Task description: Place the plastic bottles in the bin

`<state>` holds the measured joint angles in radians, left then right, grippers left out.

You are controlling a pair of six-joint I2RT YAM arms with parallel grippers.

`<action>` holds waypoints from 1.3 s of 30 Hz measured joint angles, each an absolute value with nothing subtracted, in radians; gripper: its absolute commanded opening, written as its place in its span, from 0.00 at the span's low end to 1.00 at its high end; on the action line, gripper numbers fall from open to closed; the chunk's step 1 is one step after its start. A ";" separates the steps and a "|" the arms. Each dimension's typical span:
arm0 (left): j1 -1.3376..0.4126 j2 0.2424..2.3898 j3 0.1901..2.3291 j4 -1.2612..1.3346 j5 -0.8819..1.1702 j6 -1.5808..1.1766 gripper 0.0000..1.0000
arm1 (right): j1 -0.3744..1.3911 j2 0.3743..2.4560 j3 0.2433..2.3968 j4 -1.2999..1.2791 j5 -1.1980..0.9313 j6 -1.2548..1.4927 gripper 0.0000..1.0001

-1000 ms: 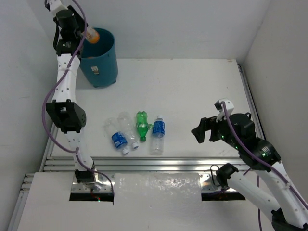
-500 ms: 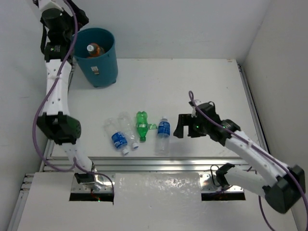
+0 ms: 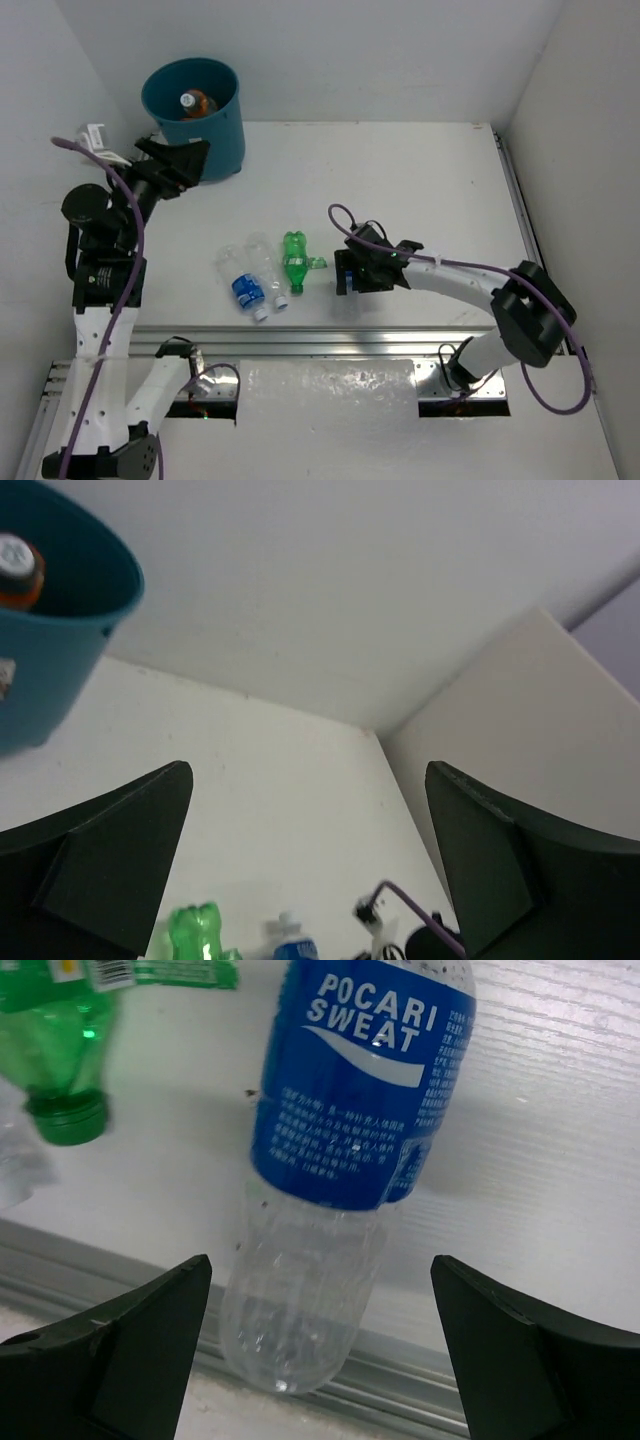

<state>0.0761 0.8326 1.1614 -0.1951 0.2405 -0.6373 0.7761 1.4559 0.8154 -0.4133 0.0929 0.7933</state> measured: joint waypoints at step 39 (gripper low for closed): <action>-0.879 1.192 0.981 0.152 0.392 -0.549 0.00 | 0.765 0.564 0.720 -0.286 -0.283 0.339 0.99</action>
<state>-0.8787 1.1919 0.9806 0.1524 0.3920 -0.5488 0.7650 0.5636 0.7200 -0.2859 -0.2829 0.3386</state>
